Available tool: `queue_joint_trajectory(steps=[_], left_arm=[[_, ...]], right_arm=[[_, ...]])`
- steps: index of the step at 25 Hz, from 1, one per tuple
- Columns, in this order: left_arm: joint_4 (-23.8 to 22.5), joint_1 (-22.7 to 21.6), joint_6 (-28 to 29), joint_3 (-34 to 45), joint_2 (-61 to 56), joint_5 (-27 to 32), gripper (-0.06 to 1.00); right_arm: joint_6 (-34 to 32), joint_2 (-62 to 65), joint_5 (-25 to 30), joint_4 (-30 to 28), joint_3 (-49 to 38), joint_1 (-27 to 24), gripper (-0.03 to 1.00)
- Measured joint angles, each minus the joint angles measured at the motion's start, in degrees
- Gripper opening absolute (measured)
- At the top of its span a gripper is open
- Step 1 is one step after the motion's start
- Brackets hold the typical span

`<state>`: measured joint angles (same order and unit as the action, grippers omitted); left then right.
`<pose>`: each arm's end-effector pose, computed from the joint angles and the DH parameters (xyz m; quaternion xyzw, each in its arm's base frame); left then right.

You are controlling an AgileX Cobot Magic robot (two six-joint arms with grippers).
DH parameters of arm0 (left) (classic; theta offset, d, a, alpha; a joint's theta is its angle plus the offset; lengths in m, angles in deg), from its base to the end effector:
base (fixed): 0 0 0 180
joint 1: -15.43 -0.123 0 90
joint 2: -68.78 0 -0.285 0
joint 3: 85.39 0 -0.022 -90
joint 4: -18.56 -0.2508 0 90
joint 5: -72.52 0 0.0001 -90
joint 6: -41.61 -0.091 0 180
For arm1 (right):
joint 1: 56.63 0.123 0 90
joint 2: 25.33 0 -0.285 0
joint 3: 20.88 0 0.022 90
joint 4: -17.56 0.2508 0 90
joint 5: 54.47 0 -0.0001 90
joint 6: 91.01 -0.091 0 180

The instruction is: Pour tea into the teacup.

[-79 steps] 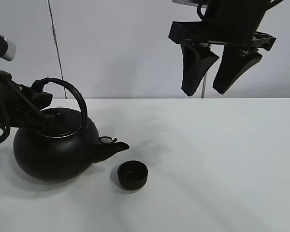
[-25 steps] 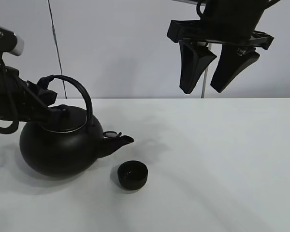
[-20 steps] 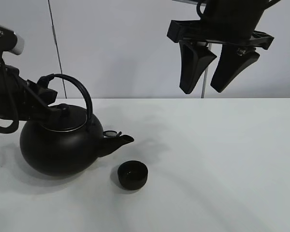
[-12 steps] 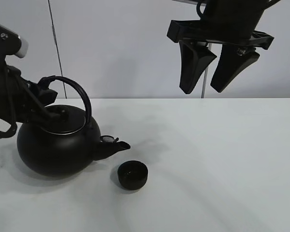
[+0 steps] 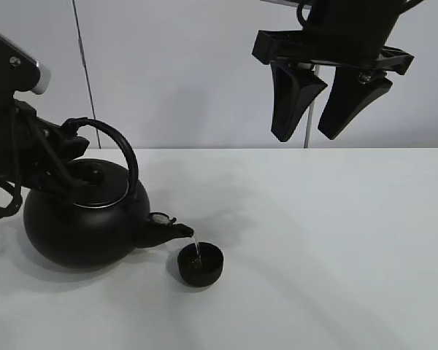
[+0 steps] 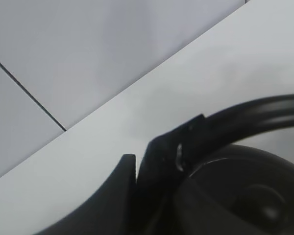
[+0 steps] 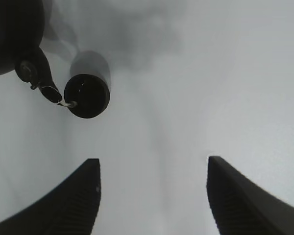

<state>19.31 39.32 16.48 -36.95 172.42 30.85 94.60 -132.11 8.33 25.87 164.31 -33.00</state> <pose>0.2649 -0.1165 0.1568 0.3348 0.7499 0.0070 0.5706 0.3223 0.1538 0.2802 -0.2261 0.9622 0.0887 0.1231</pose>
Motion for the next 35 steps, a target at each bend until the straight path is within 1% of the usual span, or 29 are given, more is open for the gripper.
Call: queue_joint_trajectory(steps=[8,16,18,20,25,30,33,35], left_arm=[[-0.1,0.0,-2.2,0.0,0.0,0.3,0.11],[-0.1,0.0,-2.1,0.0,0.0,0.6,0.11],[-0.1,0.0,-1.1,0.0,0.0,0.6,0.11],[-0.1,0.0,1.4,0.0,0.0,0.6,0.11],[-0.8,0.0,13.6,0.0,0.0,-0.4,0.11],[-0.8,0.0,23.3,0.5,0.0,-2.4,0.11],[-0.8,0.0,27.7,2.2,0.0,-5.6,0.11],[-0.8,0.0,29.0,3.9,0.0,-8.5,0.11]], right_arm=[[0.0,0.0,0.0,0.0,0.0,0.0,0.43],[0.0,0.0,0.0,0.0,0.0,0.0,0.43],[0.0,0.0,0.0,0.0,0.0,0.0,0.43],[0.0,0.0,0.0,0.0,0.0,0.0,0.43],[0.0,0.0,-0.1,0.0,0.0,0.0,0.43],[0.0,0.0,-0.1,0.0,0.0,0.0,0.43],[0.0,0.0,-0.1,0.0,0.0,0.0,0.43],[0.0,0.0,-0.1,0.0,0.0,0.0,0.43]])
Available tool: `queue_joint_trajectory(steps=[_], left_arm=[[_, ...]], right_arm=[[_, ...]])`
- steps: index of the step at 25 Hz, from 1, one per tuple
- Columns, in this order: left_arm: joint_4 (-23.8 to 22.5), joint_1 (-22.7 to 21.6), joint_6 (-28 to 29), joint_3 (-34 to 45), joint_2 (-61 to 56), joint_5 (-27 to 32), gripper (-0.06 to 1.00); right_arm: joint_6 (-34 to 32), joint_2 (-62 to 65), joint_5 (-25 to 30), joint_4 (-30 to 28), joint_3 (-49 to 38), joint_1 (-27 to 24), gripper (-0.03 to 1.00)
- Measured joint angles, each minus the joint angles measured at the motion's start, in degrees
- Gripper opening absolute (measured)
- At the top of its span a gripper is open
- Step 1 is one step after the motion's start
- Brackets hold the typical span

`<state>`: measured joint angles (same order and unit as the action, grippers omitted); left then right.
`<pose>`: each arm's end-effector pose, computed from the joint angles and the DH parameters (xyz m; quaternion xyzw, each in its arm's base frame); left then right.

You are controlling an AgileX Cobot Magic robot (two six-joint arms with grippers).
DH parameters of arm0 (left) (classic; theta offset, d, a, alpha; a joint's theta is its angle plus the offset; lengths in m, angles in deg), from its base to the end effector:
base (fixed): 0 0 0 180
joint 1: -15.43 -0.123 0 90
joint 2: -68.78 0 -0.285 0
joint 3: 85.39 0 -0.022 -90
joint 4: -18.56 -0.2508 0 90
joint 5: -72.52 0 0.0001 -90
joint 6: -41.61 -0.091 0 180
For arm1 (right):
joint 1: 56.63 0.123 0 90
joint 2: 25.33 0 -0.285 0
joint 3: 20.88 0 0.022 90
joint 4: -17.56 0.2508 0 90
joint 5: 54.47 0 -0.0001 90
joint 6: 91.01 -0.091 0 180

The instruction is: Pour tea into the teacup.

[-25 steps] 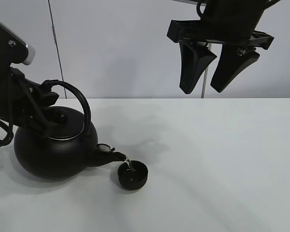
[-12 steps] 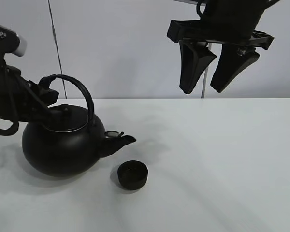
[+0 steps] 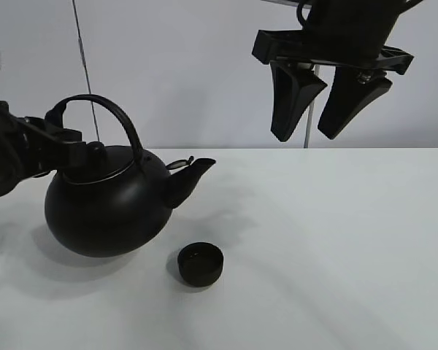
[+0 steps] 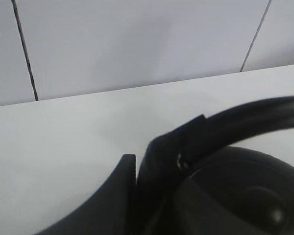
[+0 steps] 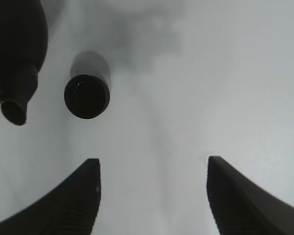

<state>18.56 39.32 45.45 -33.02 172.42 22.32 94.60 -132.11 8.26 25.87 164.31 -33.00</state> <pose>0.2531 -0.1121 0.1549 0.1389 0.7855 -0.1445 0.5856 0.3224 0.1538 0.2802 -0.2261 0.9621 0.0888 0.1237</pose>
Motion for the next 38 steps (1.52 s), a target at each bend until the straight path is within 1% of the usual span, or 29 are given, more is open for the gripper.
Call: queue_joint_trajectory(steps=[4,6,11,20,34,38], left_arm=[[0.0,0.0,0.5,4.6,0.0,-6.9,0.11],[0.0,0.0,0.3,6.7,0.0,-8.1,0.11],[0.0,0.0,-2.4,9.7,0.0,-8.1,0.11],[0.0,0.0,-5.2,10.0,0.0,-8.2,0.11],[0.0,0.0,-6.9,10.0,0.0,-8.3,0.11],[0.0,0.0,-7.0,10.0,0.0,-6.6,0.11]], right_arm=[[0.0,0.0,0.0,0.0,0.0,0.0,0.43],[0.0,0.0,0.0,0.0,0.0,0.0,0.43],[0.0,0.0,0.0,0.0,0.0,0.0,0.43],[0.0,0.0,0.0,0.0,0.0,0.0,0.43],[0.0,0.0,0.1,0.0,0.0,0.0,0.43],[0.0,0.0,0.1,0.0,0.0,0.0,0.43]])
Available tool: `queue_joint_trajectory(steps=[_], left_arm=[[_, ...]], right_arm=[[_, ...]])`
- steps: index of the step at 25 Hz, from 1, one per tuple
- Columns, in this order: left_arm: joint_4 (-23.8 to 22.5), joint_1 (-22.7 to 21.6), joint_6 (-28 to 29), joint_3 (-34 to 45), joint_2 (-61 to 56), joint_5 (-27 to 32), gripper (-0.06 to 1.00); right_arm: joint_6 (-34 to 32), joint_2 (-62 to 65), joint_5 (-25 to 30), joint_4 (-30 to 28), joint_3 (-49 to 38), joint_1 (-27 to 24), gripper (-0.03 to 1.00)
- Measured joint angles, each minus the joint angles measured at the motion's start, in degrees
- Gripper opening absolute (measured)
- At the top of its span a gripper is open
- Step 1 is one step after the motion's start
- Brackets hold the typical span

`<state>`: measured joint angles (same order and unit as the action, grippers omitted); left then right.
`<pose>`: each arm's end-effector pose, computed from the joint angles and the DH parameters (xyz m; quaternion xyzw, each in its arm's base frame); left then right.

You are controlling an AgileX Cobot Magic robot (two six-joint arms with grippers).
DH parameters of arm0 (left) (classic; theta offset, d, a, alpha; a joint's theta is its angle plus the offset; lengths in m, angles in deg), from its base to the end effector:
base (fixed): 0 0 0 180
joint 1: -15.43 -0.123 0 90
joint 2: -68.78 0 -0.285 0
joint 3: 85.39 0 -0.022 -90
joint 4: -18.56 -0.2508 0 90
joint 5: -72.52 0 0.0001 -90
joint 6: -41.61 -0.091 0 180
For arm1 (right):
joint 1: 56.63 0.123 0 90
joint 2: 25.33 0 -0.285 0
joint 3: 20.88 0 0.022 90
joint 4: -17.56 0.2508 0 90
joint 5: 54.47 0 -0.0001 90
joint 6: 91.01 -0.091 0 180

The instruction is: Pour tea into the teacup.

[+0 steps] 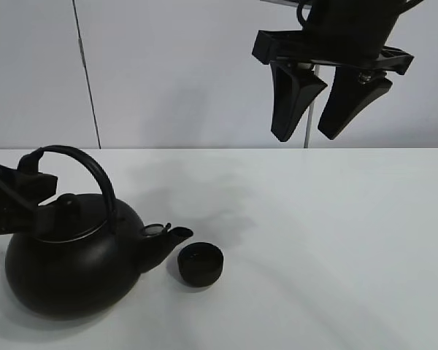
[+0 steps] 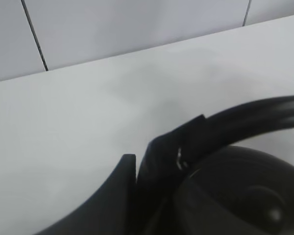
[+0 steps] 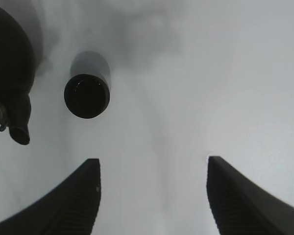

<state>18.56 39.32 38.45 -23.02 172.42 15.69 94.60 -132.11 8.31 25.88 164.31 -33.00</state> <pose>0.2150 -0.0952 0.1319 0.1906 0.7924 -0.1042 0.5700 0.3223 0.1538 0.2802 -0.2261 0.9622 0.0888 0.1232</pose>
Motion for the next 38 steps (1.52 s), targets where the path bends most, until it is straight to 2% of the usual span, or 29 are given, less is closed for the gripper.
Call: queue_joint_trajectory(steps=[10,24,29,38], left_arm=[[0.0,0.0,-0.2,0.0,0.0,4.2,0.11],[0.0,0.0,2.2,0.0,-0.4,5.4,0.11],[-1.4,0.0,3.2,0.1,-0.7,5.0,0.17],[-1.4,0.0,4.3,0.3,-1.3,2.6,0.30]], right_arm=[[0.0,0.0,0.0,0.0,0.0,0.0,0.43],[0.0,0.0,0.0,0.2,0.0,0.0,0.43],[0.0,0.0,0.0,0.2,0.0,0.0,0.43],[0.0,0.0,0.0,0.2,0.0,0.0,0.43]])
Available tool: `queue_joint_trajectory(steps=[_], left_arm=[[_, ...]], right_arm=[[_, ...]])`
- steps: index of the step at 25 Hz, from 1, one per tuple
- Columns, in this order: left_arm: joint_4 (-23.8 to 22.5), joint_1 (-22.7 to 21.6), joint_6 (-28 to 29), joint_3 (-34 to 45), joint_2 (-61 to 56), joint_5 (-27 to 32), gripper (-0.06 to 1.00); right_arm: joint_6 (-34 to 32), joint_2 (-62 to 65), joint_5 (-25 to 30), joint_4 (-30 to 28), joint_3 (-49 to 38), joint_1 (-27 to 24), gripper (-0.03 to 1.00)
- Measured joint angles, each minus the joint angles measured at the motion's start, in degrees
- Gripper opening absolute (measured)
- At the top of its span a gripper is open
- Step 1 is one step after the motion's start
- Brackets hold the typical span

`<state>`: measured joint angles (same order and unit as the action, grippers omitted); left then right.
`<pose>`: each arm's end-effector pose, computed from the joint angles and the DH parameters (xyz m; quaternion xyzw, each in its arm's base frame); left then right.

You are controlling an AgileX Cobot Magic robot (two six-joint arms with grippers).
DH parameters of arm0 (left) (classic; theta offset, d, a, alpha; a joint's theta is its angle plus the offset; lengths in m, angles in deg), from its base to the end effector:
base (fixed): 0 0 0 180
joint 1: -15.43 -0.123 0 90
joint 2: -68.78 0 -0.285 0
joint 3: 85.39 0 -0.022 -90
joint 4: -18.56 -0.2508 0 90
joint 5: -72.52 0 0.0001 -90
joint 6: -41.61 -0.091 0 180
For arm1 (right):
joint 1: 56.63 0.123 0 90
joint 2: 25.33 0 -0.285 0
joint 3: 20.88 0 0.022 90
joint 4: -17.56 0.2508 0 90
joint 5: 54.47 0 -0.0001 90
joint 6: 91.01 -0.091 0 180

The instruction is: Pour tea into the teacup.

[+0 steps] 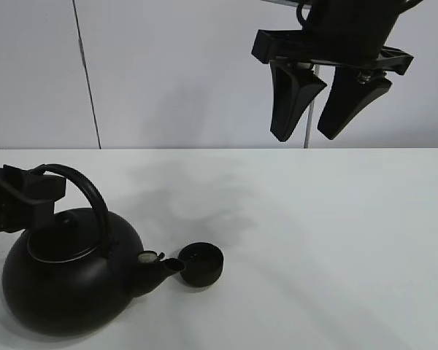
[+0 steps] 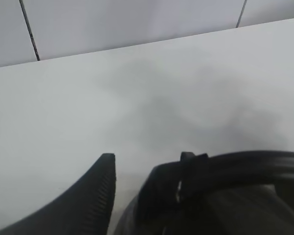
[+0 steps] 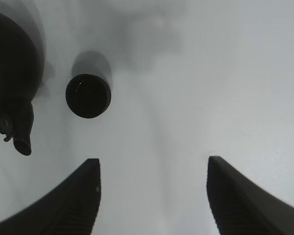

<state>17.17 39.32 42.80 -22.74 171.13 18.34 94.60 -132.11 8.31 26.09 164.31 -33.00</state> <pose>0.2115 -0.0956 0.1324 0.1732 0.8048 -0.1272 0.5532 0.3222 0.1541 0.2802 -0.2255 0.9622 0.0905 0.1229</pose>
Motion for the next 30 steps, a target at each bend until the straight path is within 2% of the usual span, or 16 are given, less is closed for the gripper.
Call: queue_joint_trajectory(steps=[6,13,23,30], left_arm=[[-1.3,0.0,0.5,2.1,0.0,-2.0,0.32],[-1.7,0.0,1.3,6.7,0.0,-10.5,0.32],[-1.9,0.0,2.6,12.5,-3.1,-11.1,0.32],[-1.9,0.0,4.1,11.6,-15.7,-11.1,0.32]], right_arm=[[0.0,0.0,0.0,0.0,0.0,0.0,0.43],[0.0,0.0,0.0,0.0,0.0,0.0,0.43],[0.0,0.0,0.0,0.7,0.0,0.0,0.43],[0.0,0.0,0.0,0.7,0.0,0.0,0.43]])
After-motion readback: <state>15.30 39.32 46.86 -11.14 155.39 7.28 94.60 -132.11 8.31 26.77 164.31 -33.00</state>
